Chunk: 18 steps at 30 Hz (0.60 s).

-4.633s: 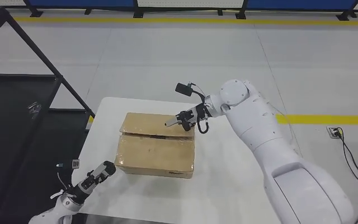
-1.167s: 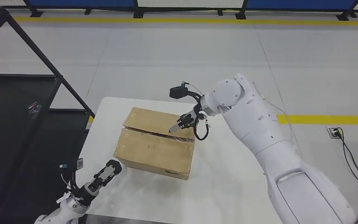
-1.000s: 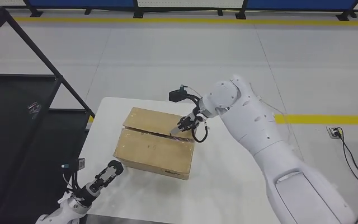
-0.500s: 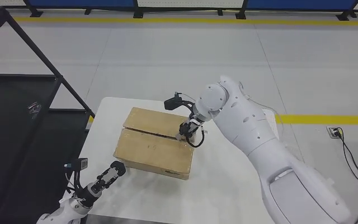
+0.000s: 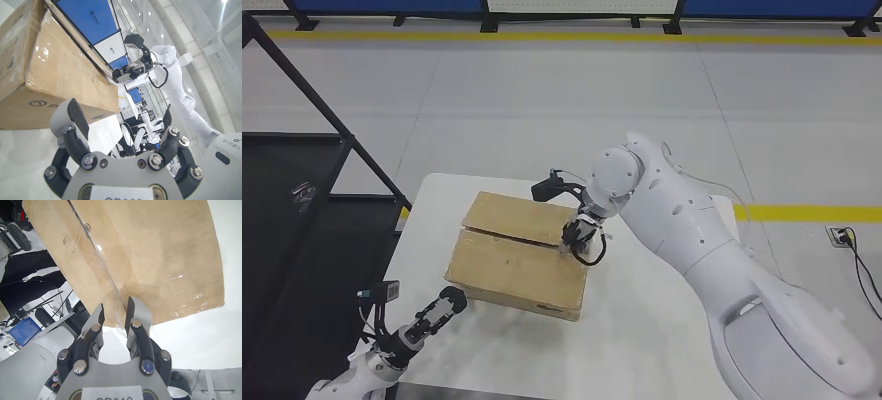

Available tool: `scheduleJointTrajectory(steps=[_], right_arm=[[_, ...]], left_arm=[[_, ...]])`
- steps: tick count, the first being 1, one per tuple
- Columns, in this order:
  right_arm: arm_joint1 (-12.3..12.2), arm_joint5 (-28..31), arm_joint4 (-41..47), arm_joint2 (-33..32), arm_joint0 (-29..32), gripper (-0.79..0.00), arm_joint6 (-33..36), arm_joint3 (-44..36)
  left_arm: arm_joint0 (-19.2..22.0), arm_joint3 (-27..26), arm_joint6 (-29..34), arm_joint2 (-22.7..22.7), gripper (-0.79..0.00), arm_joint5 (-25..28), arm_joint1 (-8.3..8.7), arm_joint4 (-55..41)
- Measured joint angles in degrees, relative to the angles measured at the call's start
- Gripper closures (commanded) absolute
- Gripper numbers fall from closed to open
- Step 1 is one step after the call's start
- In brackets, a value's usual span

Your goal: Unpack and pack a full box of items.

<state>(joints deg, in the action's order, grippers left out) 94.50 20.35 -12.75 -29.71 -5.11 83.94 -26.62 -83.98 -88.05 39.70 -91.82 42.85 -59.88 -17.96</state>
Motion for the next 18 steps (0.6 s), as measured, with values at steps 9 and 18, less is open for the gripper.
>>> scheduleJointTrajectory(steps=[9, 18], right_arm=[[0.72, 1.06, 2.82, 2.58, -0.64, 0.0, -1.07, 2.07], [0.47, 3.68, 8.25, 4.54, -0.77, 0.0, -3.67, 2.08]], left_arm=[[0.29, 0.74, 0.35, 0.0, -0.785, 0.12, 0.08, -1.06], [0.58, 1.17, 0.13, 0.21, -0.785, 0.01, 0.1, -1.08]])
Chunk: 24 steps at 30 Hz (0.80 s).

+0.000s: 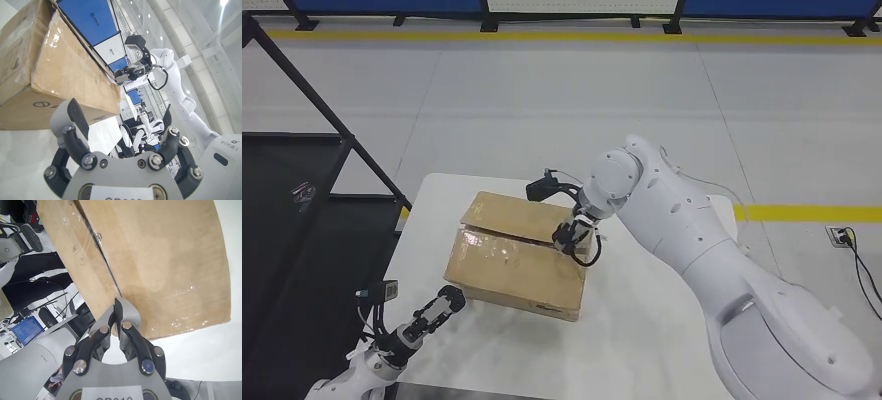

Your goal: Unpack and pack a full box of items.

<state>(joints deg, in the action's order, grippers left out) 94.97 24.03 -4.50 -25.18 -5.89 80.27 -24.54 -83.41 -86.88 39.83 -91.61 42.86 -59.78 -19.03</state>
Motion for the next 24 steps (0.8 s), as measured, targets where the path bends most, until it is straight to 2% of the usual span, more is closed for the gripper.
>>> scheduleJointTrajectory(steps=[15, 24], right_arm=[[-5.14, 2.96, 11.05, 7.01, -1.02, 0.0, -2.95, -6.11], [-8.57, 4.06, 17.1, 12.22, -1.9, 0.0, -4.06, -9.62]], left_arm=[[0.32, -1.12, -1.34, 0.41, -0.785, -1.43, -0.03, 1.16], [0.68, -3.24, -2.06, -0.33, -0.785, -2.43, -0.08, -3.66]])
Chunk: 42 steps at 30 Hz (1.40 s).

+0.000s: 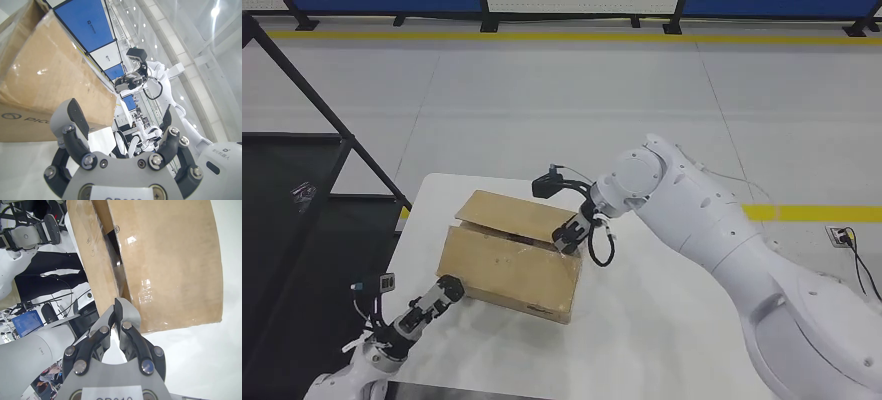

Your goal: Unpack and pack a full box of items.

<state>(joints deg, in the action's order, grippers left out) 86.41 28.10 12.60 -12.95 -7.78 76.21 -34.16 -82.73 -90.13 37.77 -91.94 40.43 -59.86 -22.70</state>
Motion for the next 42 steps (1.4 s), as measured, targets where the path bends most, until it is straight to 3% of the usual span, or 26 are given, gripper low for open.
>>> scheduleJointTrajectory(steps=[4, 11, 17, 23, 34, 42], right_arm=[[-0.98, 0.52, 2.11, 2.04, -0.51, 0.0, -0.52, -1.07], [-2.19, 2.05, 4.43, 3.22, -0.69, 0.0, -2.05, -2.47], [-2.75, 2.63, 5.14, 3.21, -0.57, 0.0, -2.63, -3.23], [-2.99, 2.65, 5.1, 3.21, -0.51, 0.0, -2.65, -3.76], [-3.61, 2.74, 4.43, 3.21, -0.45, 0.0, -2.74, -5.1], [-4.58, 3.36, 4.38, 3.21, -0.19, 0.0, -3.36, -6.45]], left_arm=[[0.53, -2.22, 0.11, -1.6, -0.785, -1.91, 0.2, -1.1], [6.33, -0.9, 2.85, -3.87, -0.785, -9.6, 0.77, -4.25], [12.33, 2.89, 5.36, -1.06, -0.785, -14.26, 0.81, -2.45], [16.01, 7.27, 6.44, 1.58, -0.785, -14.94, 0.51, -3.2], [18.09, 10.28, 4.87, 3.33, -0.785, -14.91, 0.21, -2.2], [18.18, 9.52, -1.05, 5.02, -0.785, -17.49, -0.13, 3.03]])
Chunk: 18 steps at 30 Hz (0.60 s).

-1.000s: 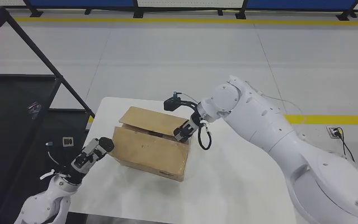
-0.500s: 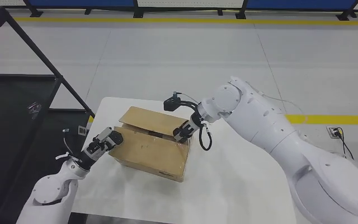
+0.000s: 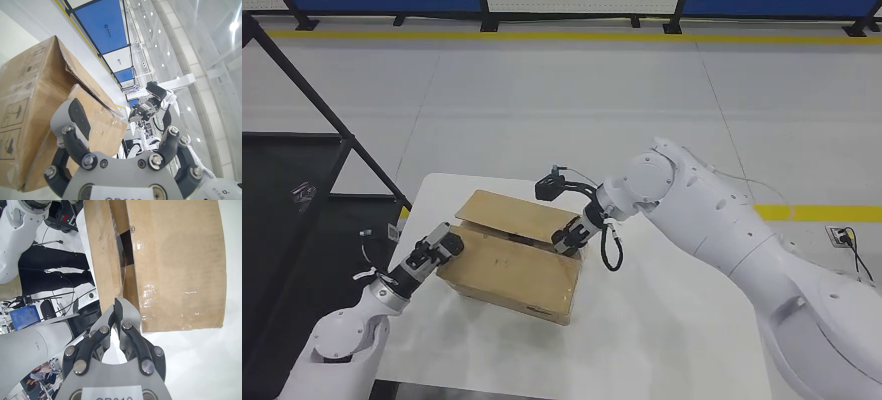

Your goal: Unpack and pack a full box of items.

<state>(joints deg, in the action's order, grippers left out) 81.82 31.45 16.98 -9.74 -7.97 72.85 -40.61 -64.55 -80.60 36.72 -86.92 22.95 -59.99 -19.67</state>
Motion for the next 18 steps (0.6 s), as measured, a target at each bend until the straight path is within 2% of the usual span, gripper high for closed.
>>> scheduleJointTrajectory(steps=[18], right_arm=[[-1.38, 1.07, 0.84, 0.0, 0.19, 0.0, -1.07, -1.93]], left_arm=[[1.24, 1.65, -2.2, 1.88, -0.785, -1.39, -0.54, 1.09]])
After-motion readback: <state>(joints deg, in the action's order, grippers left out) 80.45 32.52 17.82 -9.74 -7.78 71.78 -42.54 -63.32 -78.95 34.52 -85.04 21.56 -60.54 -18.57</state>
